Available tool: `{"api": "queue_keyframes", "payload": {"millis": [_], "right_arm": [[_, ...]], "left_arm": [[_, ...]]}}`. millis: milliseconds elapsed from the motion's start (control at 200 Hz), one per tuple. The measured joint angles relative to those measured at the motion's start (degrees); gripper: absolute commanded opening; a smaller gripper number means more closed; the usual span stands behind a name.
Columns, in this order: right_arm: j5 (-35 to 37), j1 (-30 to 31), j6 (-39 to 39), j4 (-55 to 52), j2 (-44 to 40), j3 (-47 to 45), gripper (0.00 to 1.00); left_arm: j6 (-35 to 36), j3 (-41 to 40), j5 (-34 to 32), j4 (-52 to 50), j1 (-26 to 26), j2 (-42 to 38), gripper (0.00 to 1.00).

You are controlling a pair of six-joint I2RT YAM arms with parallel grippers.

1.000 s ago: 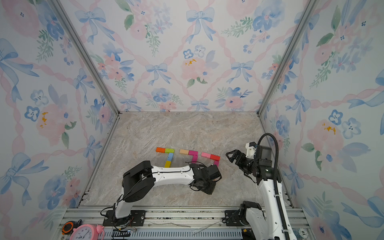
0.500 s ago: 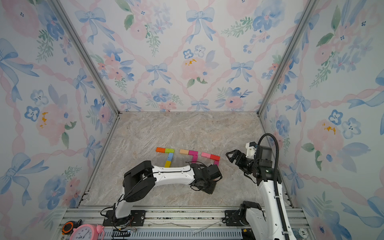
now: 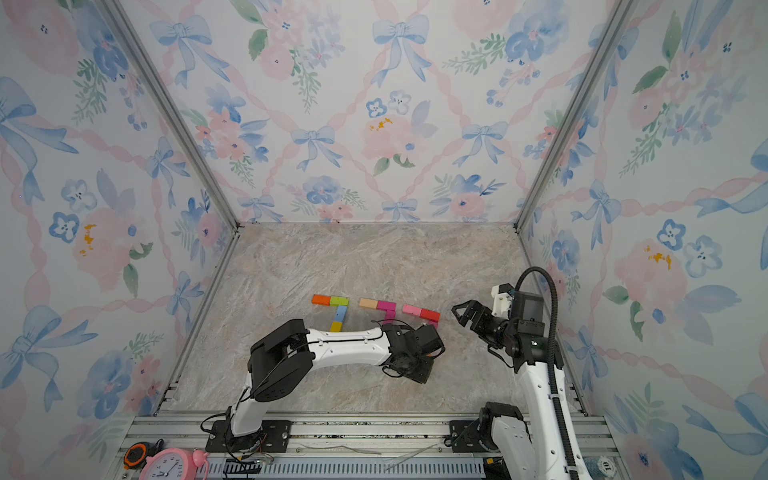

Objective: Assemble the number 7 with building blocks
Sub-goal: Assemble the building block at the center of the board.

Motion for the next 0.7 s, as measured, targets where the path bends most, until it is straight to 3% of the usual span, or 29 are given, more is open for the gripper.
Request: {"api": "queue_keyframes", "payload": {"millis": [180, 295, 700], "right_arm": [[0.1, 0.0, 0.0, 0.0, 0.0, 0.0, 0.97], [0.2, 0.0, 0.0, 0.0, 0.0, 0.0, 0.97], [0.5, 0.3, 0.0, 0.0, 0.0, 0.0, 0.97]], "left_arm": [[-0.3, 0.0, 0.0, 0.0, 0.2, 0.0, 0.2], [-0.4, 0.0, 0.0, 0.0, 0.3, 0.0, 0.31], [-0.4, 0.0, 0.1, 0.1, 0.3, 0.0, 0.4]]}}
